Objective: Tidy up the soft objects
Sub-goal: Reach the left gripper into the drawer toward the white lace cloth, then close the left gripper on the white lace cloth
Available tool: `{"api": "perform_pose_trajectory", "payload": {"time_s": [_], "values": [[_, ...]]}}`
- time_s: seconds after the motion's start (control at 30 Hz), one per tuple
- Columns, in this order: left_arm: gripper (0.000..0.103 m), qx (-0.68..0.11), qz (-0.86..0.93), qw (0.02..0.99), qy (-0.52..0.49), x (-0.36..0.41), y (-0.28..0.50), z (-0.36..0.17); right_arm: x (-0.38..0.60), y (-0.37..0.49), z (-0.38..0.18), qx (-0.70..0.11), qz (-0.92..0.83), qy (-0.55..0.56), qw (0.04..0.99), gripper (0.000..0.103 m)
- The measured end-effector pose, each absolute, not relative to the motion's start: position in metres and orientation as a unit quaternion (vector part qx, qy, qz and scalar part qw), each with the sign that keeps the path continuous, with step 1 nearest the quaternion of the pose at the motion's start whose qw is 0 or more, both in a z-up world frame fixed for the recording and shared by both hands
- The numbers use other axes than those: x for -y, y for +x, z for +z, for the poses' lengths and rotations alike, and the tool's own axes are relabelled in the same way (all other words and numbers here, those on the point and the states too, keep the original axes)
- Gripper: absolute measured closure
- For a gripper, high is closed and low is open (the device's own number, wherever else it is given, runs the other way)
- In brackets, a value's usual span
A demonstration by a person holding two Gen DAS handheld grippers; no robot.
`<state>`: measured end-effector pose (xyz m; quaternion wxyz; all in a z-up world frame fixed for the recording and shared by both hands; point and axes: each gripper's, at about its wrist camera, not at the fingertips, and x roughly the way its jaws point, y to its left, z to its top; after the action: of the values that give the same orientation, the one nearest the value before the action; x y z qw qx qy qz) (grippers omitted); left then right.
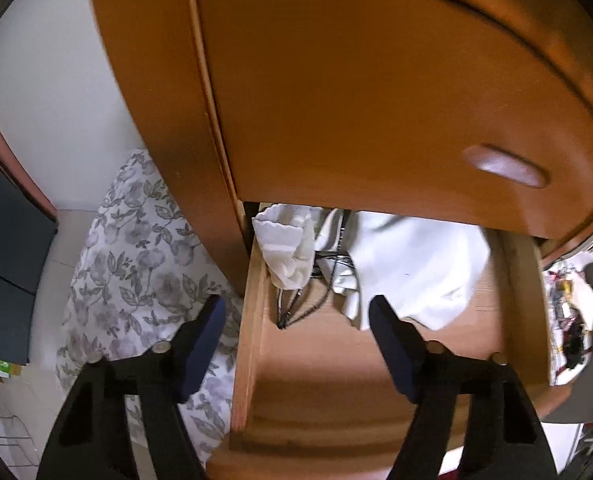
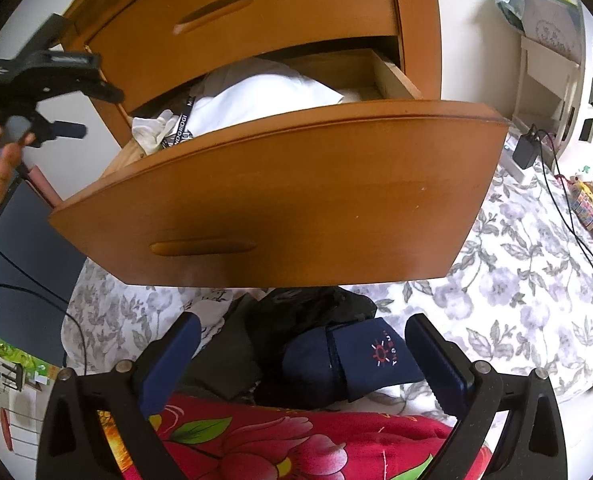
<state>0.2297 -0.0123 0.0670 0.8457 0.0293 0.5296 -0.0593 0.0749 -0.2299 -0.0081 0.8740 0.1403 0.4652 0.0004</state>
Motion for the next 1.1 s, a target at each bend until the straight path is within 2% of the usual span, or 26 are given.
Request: {"api": "perform_pose_trajectory", "payload": {"time_s": [0.13,0.37,0.5,0.7,0.97,1.07,1.1], "values": [[0.039,-0.538,-0.051,0.841,0.026,0.01,0.242,0.053,0.232,0.076,-0.01,-0.468,0.007,0.151,0.871,0.0],[0.039,-0.541,-0.035,0.84,0.02,0.004,0.263,0.037,0.231,0.078,-0.012,-0.472,0.012,0.153,0.868,0.0],[0.047,-0.537,-0.037,0.842,0.03,0.006,0.27,0.031,0.231,0.079,-0.013,-0.474,0.015,0.157,0.866,0.0],[0.05,-0.535,-0.035,0.843,0.046,0.013,0.277,0.022,0.231,0.081,-0.015,-0.479,0.019,0.161,0.863,0.0],[0.065,-0.53,-0.015,0.845,0.065,0.017,0.283,0.015,0.232,0.082,-0.017,-0.481,0.02,0.164,0.861,0.0],[0.075,-0.523,-0.006,0.849,0.069,0.016,0.282,0.017,0.232,0.082,-0.017,-0.482,0.02,0.164,0.86,0.0],[0.081,-0.52,-0.002,0.851,0.069,0.014,0.282,0.018,0.231,0.082,-0.018,-0.483,0.02,0.163,0.86,0.0]]}}
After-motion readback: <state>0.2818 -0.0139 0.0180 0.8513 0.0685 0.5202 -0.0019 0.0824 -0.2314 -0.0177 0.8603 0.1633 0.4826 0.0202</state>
